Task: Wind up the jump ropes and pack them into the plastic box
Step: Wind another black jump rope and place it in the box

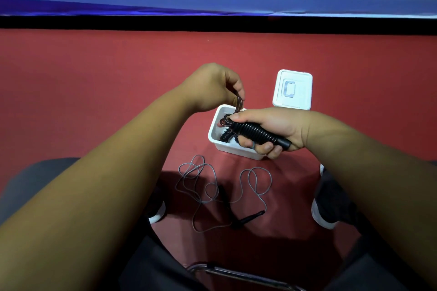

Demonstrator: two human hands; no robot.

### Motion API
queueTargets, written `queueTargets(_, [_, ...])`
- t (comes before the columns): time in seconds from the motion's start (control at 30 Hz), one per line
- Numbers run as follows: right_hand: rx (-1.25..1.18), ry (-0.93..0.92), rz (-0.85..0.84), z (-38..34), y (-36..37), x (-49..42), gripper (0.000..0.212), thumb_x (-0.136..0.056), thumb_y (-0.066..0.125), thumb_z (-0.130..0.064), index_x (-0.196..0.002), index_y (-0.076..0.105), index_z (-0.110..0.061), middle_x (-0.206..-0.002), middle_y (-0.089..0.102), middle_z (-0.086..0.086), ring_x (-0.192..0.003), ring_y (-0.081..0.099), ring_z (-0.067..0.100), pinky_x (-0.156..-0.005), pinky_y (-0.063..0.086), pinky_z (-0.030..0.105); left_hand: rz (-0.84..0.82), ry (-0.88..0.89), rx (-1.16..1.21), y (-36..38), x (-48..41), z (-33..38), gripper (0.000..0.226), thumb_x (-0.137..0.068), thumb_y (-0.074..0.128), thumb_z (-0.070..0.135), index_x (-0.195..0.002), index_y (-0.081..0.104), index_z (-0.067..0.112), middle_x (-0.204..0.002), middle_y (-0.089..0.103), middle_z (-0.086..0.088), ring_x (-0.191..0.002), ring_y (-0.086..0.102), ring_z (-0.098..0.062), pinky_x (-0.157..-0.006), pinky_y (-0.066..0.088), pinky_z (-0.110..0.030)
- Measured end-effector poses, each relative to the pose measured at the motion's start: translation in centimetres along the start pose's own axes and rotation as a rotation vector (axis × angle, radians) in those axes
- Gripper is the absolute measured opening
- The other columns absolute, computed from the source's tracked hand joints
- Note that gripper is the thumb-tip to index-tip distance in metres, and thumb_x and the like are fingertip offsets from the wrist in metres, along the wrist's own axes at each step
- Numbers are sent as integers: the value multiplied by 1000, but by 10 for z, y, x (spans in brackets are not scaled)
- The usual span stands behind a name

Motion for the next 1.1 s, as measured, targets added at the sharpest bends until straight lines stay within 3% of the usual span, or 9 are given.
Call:
queueTargets(0.13, [21,-15,143,0,-9,-6,46,-99,57,-66,-91,54,-21,-75,47,-2,-45,33,9,-41,23,16,61,38,-43,-5,-2,7,19,-79,83,7,-93,80,19,-92,78,7,-87,73,-9,-84,57,-25])
queueTargets(0.37, [-77,-85,423,2,-19,-8,33,-101,61,-58,-102,56,-25,-71,50,-1,-48,37,14,-49,25,19,12,109,-244,-6,2,8,29,-86,68,3,-104,79,23,-107,71,5,-96,67,-11,-92,53,-28])
queueTargets(0.53, [-40,-146,466,-2,-22,-9,28,-103,64,-50,-105,55,-23,-71,51,-1,-49,41,15,-48,30,21,-50,-76,44,-4,2,-7,16,-93,71,12,-96,81,24,-84,76,9,-73,63,1,-73,50,-14])
queueTargets(0.67, [8,-182,475,-4,-21,-10,16,-102,63,-35,-109,57,-21,-73,51,-1,-49,44,16,-48,33,23,-53,-153,180,-1,1,-19,16,-85,80,6,-92,81,21,-93,79,-7,-80,66,-9,-89,57,-32])
queueTargets(0.73, [-85,-171,459,-7,-22,-9,25,-98,62,-44,-107,55,-22,-75,52,1,-49,45,18,-50,34,25,-21,-147,218,1,1,-19,25,-81,82,-4,-95,77,16,-90,77,-7,-78,68,-8,-88,58,-34])
queueTargets(0.8, [-213,-155,413,-9,-23,-8,45,-93,56,-66,-109,54,-24,-77,52,4,-51,46,21,-53,36,26,9,-120,328,6,0,-14,39,-78,74,-20,-101,65,10,-85,73,-5,-73,69,-6,-77,58,-30])
queueTargets(0.9, [-319,-153,386,-7,-24,-9,70,-85,47,-90,-117,57,-29,-73,51,5,-51,45,21,-53,39,27,20,-61,430,11,0,-3,44,-78,68,-27,-103,58,8,-83,71,-6,-70,69,-8,-70,56,-23])
queueTargets(1.0, [-377,-140,423,-4,-24,-11,53,-96,45,-81,-103,56,-29,-71,51,3,-50,43,19,-53,36,26,39,-11,449,14,0,4,41,-77,71,-26,-102,62,5,-81,72,-1,-70,68,-8,-69,56,-21])
queueTargets(1.1, [-411,-155,446,-6,-25,-10,43,-99,43,-70,-104,55,-29,-69,51,1,-51,41,19,-53,34,25,132,-11,407,14,0,3,40,-76,78,-18,-101,64,10,-81,76,4,-70,68,-12,-64,60,-29])
Point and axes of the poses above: each hand's wrist, its own x-axis away from the middle knuckle, its own y-axis out of the palm, z = x × y, the point moved 3 cm from there along -x, towards the middle knuckle
